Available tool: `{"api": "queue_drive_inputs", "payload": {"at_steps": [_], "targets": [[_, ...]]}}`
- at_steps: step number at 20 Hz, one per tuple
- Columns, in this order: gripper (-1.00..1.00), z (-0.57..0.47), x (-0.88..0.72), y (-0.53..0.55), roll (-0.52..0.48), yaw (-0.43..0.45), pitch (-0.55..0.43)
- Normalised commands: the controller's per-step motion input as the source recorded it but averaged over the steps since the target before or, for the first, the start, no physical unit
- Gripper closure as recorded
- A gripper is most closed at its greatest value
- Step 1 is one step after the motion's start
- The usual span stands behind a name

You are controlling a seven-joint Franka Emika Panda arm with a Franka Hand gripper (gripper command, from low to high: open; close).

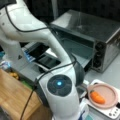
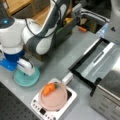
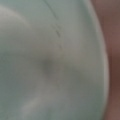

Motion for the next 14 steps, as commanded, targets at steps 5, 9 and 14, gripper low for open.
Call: {"api": "queue_drive_inputs", "payload": {"at_steps": [5,9,14], "targets": [[-1.00,-0.10,0.03,-0.03,-0.097,-0.054,-0.039],[-1.00,-0.09,0.00,-0.02,-0.091,-0.042,-0.035],[-1.00,-0.11,-0.01,0.02,-0.084,-0.048,-0.041]]}}
